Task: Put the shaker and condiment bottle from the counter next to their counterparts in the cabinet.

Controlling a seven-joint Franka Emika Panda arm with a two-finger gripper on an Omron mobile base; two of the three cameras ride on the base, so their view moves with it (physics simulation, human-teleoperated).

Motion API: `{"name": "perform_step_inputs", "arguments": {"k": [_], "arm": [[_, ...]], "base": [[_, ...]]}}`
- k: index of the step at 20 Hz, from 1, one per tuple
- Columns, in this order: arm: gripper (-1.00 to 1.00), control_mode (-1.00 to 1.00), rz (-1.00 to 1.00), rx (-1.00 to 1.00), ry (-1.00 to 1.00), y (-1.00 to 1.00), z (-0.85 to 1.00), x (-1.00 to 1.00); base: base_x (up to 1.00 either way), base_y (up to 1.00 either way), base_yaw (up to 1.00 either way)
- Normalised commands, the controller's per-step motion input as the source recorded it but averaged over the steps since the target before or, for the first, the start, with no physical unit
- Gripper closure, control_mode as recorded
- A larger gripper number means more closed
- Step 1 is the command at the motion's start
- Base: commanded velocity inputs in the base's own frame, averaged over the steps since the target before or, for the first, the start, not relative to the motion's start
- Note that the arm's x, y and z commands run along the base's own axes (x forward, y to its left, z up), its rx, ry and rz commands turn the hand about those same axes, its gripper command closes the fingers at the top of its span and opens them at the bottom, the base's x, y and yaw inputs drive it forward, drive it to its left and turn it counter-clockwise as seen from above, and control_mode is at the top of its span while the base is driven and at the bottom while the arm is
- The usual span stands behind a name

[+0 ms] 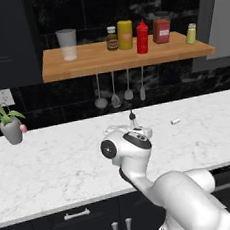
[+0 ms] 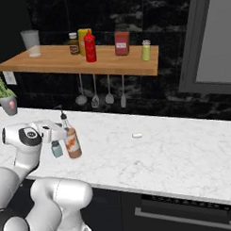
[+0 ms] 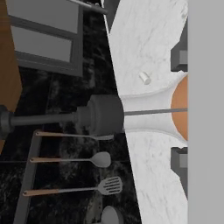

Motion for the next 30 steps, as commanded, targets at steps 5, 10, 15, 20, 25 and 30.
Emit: {"name": "perform_step_inputs", "arguments": {"k": [5, 10, 15, 20, 25, 30], "arm": [[1.00, -1.00, 0.02, 0.00, -0.06, -0.34, 0.78, -0.09], [1.00, -1.00, 0.00, 0.00, -0.01, -0.07, 0.55, -0.15], [1.00, -1.00, 0.00, 0.03, 0.00, -0.15, 0.54, -0.33], [1.00, -1.00, 0.00, 0.04, 0.00, -0.15, 0.54, -0.53], [1.00, -1.00, 0.00, 0.02, 0.00, -0.04, 0.63, -0.60], [1.00, -1.00, 0.07, 0.01, -0.01, 0.00, 0.74, -0.46]], "base": [[0.00, 0.00, 0.00], [0.00, 0.00, 0.00], [0.00, 0.00, 0.00], [0.00, 0.00, 0.00], [0.00, 0.00, 0.00], [0.00, 0.00, 0.00]]}}
